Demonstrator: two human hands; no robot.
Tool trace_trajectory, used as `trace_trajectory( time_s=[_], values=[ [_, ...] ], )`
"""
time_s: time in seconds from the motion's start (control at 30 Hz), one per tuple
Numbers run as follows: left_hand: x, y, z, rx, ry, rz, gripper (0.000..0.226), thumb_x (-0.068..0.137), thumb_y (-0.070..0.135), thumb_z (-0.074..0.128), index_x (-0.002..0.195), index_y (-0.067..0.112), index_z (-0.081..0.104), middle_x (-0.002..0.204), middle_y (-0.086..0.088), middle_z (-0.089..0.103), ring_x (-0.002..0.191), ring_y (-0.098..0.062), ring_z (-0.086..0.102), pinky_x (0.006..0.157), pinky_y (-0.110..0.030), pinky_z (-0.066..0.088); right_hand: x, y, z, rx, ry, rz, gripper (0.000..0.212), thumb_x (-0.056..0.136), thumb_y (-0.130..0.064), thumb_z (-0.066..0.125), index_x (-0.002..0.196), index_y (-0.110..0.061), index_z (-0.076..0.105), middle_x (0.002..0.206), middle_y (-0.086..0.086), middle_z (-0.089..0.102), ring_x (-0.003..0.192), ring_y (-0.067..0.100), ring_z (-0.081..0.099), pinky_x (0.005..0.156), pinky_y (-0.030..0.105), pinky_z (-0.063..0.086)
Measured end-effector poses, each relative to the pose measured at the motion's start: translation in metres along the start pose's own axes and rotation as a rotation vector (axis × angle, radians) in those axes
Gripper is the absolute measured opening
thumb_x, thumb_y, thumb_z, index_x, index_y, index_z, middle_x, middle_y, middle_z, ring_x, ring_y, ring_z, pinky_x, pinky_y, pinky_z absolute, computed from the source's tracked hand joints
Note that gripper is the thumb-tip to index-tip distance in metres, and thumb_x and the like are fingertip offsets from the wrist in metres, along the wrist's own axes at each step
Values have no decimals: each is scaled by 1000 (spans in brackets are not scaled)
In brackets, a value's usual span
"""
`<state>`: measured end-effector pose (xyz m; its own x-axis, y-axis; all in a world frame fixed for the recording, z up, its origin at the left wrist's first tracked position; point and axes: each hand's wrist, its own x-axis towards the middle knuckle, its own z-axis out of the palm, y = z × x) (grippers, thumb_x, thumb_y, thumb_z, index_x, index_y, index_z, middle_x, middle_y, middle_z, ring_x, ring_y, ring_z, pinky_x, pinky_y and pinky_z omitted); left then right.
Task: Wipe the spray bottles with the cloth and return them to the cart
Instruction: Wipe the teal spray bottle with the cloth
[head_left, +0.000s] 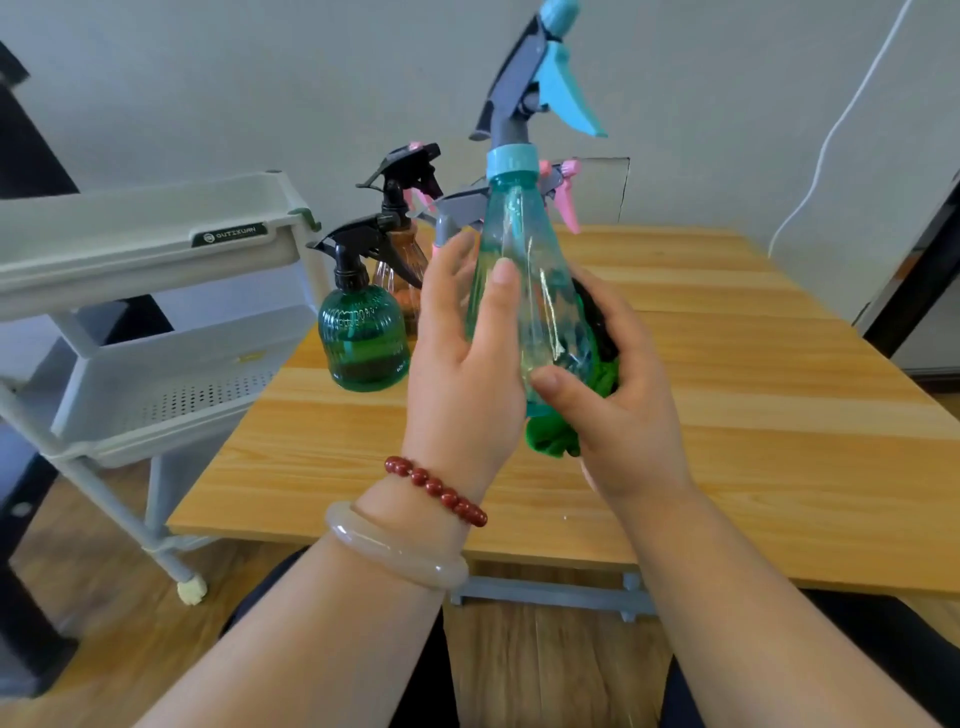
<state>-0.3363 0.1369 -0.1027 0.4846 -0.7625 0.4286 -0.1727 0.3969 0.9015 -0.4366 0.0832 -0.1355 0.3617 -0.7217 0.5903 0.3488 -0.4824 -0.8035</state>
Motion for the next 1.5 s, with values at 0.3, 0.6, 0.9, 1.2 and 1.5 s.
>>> trace_trajectory(
  time_s=[0.3,0.6,0.9,1.2,1.5],
  values=[
    [-8,-7,-30,670,-155,617,46,101,31,38,147,27,35,163,-11,14,152,-32,-4,121,-56,8,5,-3,-10,246,-187,292,88,49,-49,93,126,-23,61,128,6,65,121,28,60,96,43,50],
    [19,31,-72,1190,-671,996,90,76,84,45,135,17,54,125,-5,64,111,-27,62,96,-43,47,4,-11,-11,376,-404,492,100,54,-48,91,132,1,53,118,23,61,108,39,60,90,48,50],
    [12,36,-76,1253,-627,839,101,67,91,38,136,19,48,104,-2,71,83,-24,69,69,-34,55,2,-28,8,294,-174,613,50,74,-54,68,104,-15,70,100,10,75,95,29,72,78,43,58],
    [-2,2,-64,1044,-243,414,94,58,89,45,127,26,60,84,9,66,72,-13,62,64,-25,48,-13,-11,17,-208,-71,-217,26,98,-5,49,116,-12,67,120,-6,67,122,5,58,103,23,43],
    [-1,-4,-55,992,-234,404,90,58,88,48,119,25,65,76,11,62,67,-12,60,62,-25,48,-2,-8,8,-194,-100,-161,26,96,-6,51,113,-14,69,114,-11,69,120,6,60,103,25,44]
  ],
)
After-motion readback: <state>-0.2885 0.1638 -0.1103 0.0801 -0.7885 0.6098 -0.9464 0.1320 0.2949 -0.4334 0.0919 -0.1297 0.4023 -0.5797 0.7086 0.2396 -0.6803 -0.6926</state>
